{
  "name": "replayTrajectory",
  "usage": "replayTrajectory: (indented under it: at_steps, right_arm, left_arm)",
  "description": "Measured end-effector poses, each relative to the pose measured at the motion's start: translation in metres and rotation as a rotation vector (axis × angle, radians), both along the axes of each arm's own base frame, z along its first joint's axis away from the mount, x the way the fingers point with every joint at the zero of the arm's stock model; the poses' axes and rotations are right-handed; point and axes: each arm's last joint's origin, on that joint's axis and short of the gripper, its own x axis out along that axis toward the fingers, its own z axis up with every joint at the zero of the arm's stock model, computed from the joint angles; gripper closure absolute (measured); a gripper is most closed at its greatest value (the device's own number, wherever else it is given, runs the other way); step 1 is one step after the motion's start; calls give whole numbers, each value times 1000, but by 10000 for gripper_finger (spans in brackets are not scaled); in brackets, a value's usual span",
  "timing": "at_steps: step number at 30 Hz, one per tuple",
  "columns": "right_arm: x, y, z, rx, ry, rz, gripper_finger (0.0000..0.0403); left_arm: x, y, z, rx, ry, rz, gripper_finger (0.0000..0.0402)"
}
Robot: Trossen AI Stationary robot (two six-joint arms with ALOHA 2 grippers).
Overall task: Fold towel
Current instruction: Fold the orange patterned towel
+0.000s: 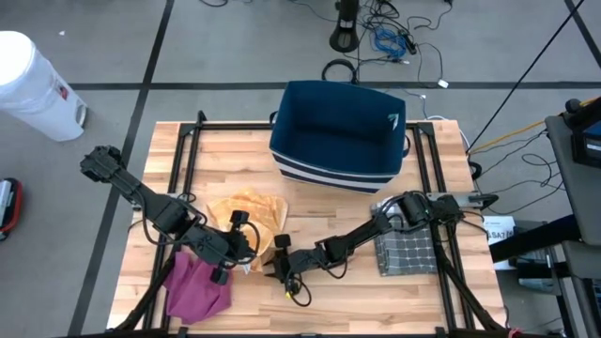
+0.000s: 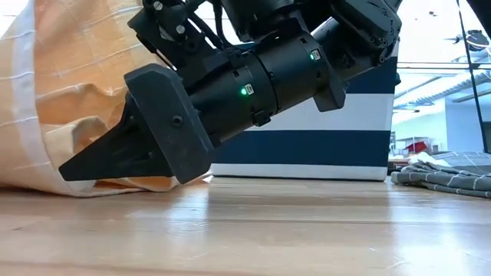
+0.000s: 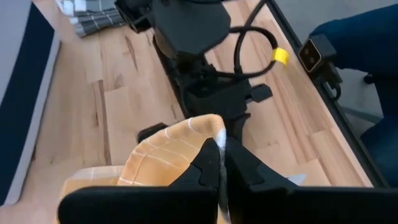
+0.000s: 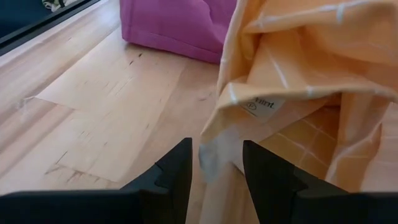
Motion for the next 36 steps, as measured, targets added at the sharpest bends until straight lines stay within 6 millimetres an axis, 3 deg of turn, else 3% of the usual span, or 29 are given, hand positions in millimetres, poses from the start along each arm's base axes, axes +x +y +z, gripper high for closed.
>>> replayTrajectory:
  at_steps: [9, 20, 30, 36]
  right_arm:
    - [1, -2, 0, 2, -1, -10, 279]
    - [1, -1, 0, -36, -1, 45, 359]
    - [-1, -2, -3, -24, 34, 35, 278]
    - [-2, -2, -5, -28, 56, 29, 296]
  left_arm:
    - [8, 6, 3, 2, -49, 11, 399]
    - [4, 6, 0, -13, 4, 14, 399]
    - [1, 4, -1, -24, 33, 9, 399]
    - [1, 4, -1, -23, 33, 9, 399]
